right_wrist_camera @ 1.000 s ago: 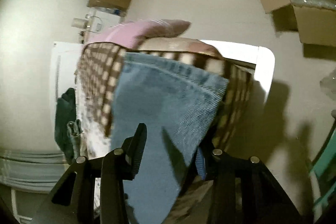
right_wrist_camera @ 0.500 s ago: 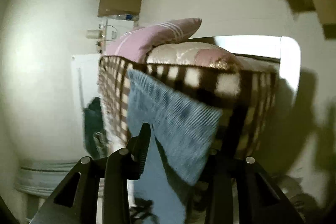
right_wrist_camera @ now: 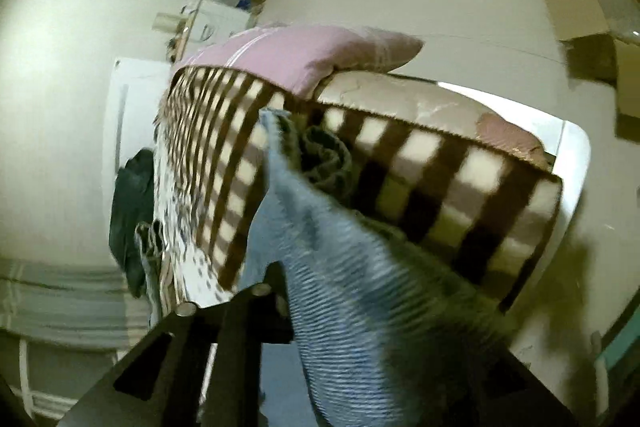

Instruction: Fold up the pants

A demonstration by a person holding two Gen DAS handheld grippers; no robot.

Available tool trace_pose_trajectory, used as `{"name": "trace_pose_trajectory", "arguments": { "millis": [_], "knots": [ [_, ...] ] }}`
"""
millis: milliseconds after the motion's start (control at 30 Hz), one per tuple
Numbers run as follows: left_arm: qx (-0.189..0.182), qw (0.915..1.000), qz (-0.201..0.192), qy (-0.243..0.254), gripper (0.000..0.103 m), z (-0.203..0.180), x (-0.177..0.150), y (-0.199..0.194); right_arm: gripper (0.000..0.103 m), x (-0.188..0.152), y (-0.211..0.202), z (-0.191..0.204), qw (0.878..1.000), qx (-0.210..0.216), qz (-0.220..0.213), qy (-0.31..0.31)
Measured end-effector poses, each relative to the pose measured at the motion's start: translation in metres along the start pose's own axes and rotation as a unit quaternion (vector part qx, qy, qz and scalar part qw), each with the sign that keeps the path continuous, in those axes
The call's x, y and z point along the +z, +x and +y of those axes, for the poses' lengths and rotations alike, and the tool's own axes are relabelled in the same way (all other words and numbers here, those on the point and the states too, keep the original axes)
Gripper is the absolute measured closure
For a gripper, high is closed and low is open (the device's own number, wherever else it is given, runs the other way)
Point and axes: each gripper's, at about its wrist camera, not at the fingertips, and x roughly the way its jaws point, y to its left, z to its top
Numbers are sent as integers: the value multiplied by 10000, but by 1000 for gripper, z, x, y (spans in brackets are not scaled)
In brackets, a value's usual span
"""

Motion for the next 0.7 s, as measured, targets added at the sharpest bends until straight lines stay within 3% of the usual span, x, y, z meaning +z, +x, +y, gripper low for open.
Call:
{"name": "trace_pose_trajectory", "arguments": {
  "millis": [133,400,567,700],
  "knots": [
    [-364,9992,-72,-165,0,16,5,-18,92,-20,-24,33,9988,-79,-273,-392],
    [-653,9958,-553,-338,0,68,0,-70,92,-82,-61,135,9852,-286,-412,-1638],
    [-775,9915,-761,-710,0,131,-11,-95,92,-152,-32,200,9672,-417,-66,-2507],
    [-832,9864,-853,-1136,0,184,-37,-111,92,-216,12,228,9544,-461,329,-2930]
  ]
}}
